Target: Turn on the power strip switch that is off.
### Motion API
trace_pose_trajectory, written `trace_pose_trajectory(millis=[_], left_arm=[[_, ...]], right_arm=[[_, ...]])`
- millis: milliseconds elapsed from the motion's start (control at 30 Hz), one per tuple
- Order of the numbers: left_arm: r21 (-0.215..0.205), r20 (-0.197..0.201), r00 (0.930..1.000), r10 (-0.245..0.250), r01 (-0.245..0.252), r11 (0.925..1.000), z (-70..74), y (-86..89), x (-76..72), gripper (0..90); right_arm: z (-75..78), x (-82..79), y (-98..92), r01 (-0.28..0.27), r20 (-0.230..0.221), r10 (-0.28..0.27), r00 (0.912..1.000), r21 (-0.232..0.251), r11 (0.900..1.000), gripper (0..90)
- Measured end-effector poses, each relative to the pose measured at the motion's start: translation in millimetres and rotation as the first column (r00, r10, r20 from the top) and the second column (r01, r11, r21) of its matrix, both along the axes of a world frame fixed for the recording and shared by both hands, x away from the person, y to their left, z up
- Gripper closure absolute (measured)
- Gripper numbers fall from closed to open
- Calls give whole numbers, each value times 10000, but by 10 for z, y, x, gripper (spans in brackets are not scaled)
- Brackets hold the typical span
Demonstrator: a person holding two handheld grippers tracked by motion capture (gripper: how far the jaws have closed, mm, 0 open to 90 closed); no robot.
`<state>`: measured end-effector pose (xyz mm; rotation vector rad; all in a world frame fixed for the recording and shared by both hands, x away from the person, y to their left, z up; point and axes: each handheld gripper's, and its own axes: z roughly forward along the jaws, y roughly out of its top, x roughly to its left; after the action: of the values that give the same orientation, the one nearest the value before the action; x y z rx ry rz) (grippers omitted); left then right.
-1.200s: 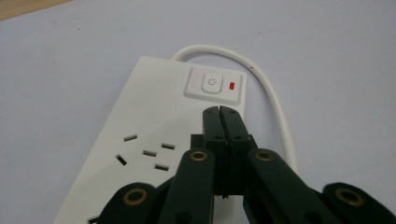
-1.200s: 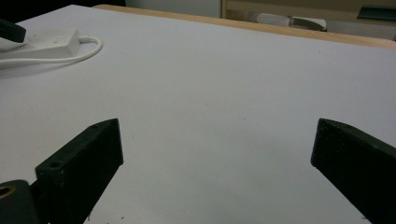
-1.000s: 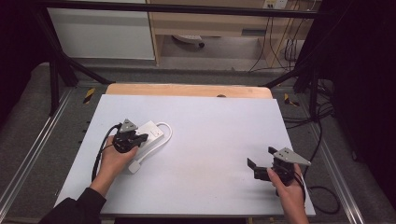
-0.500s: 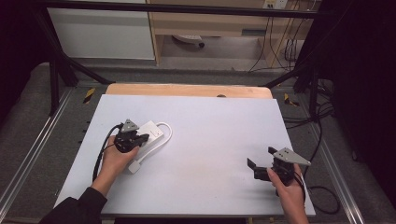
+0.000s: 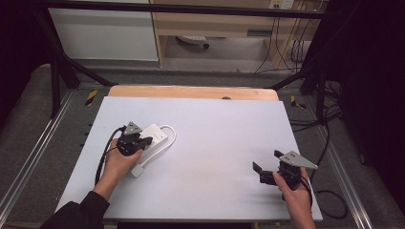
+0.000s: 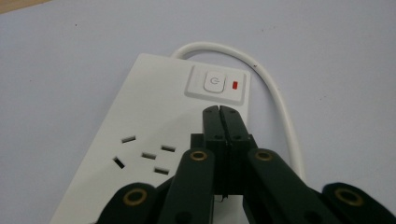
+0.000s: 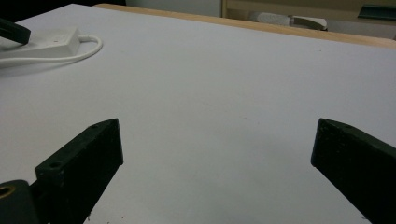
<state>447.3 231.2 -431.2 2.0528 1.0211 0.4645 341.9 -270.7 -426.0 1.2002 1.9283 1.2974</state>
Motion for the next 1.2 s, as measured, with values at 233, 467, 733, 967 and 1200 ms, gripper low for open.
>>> trace_pose_trajectory(millis=[233, 467, 733, 967, 1200], left_arm=[[132, -56, 10000, -27, 28, 9999, -14, -12, 12, 900], [149, 1, 10000, -14, 14, 9999, -18, -13, 9, 900], [149, 43, 10000, -29, 28, 9999, -22, -15, 11, 900], [130, 76, 10000, -29, 28, 9999, -29, -24, 16, 900], [82, 124, 9999, 29, -30, 10000, -32, -11, 17, 900]], right_arm=[[0, 0, 0, -2, 9, 2, 10000, -4, 10000, 28], [0, 1, -1, -2, 12, 2, 10000, -1, 10000, 27], [0, 1, -2, 10, 17, -10, 10000, 4, 10000, 27], [-3, 2, -2, 4, 4, -4, 10000, -9, 10000, 27], [-2, 2, -2, 8, 9, -7, 10000, -5, 10000, 27]])
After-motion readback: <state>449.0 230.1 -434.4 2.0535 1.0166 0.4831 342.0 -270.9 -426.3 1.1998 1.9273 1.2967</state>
